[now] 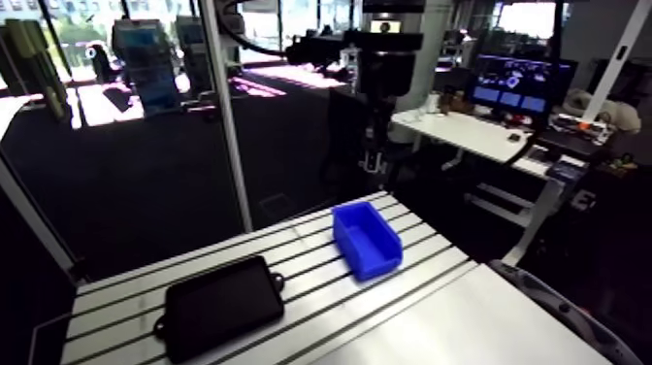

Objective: Pick up the M10 bolt from the tray and put it into the blue bin.

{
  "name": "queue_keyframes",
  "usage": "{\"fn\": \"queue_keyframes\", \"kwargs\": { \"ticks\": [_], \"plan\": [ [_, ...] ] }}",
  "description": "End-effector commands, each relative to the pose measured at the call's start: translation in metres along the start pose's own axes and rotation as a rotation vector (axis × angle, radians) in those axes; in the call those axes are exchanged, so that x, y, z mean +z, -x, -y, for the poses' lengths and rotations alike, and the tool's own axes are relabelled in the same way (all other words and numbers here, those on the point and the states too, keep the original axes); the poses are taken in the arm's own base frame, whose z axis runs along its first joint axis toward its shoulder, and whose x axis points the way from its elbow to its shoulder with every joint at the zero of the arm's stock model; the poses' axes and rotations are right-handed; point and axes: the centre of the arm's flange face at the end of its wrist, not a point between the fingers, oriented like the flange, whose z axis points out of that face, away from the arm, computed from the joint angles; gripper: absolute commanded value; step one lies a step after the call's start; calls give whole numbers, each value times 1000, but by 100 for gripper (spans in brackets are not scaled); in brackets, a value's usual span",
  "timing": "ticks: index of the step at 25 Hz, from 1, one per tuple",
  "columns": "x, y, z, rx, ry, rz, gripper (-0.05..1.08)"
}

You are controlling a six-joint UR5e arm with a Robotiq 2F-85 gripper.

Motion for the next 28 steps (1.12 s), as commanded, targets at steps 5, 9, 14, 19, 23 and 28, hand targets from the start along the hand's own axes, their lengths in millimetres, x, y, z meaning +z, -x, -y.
{"fn": "queue_keyframes", "kwargs": {
  "ticks": [5, 9, 14, 19, 23, 28],
  "plan": [
    [39, 27, -41, -483, -26, -30, 105],
    [48, 23, -56, -569, 26, -29, 105],
    [66, 21, -63, -577, 17, -23, 105],
    [86, 18, -71, -578, -7, -23, 105],
    [96, 11, -67, -592, -16, -23, 105],
    [108, 4, -59, -609, 1, 2, 104]
  ]
}}
